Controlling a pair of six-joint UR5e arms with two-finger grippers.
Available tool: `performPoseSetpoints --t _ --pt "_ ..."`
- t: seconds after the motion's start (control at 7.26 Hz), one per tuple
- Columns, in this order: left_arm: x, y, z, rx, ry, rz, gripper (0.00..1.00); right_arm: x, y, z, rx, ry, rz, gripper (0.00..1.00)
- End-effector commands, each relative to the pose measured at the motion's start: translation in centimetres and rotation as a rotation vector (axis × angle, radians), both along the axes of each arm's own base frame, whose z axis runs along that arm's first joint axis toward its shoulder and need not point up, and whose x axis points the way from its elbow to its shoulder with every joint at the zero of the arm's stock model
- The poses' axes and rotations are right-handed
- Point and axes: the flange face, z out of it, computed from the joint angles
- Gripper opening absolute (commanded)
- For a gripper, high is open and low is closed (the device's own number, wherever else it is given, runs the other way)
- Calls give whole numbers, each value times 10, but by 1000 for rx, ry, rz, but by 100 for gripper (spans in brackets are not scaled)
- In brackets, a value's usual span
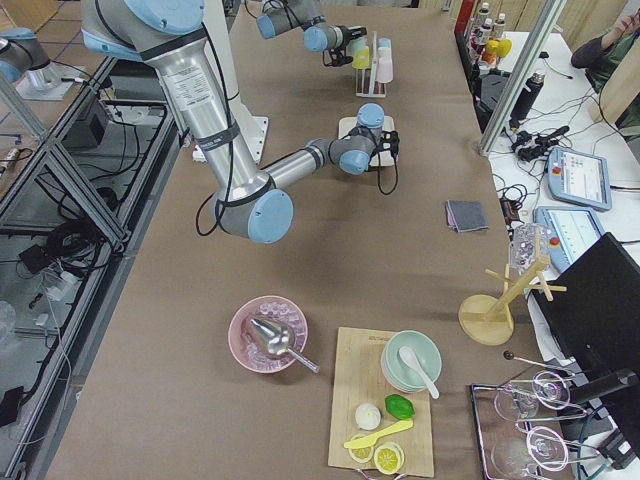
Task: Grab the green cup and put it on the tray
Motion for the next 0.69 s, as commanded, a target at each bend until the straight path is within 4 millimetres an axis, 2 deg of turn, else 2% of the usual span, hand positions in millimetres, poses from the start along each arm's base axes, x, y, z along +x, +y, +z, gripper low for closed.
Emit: performPoseSetpoints --t 0.0,0.14,0.28,0.41,0.55 --pt "20 10 -20 -32 443 -354 25 -2 -1 2 1 1 1 0" --pt "30 8 -30 -14 624 -483 23 -2 -1 3 -1 1 -4 0" --pt "46 4 -44 -2 836 -560 24 -2 -1 1 -7 -3 -4 98" --pt "69 -3 -51 -1 1041 -669 24 16 -12 -7 -3 -21 9 100" --pt "77 -7 -53 1 1211 -719 27 46 -31 -11 -21 -39 21 100"
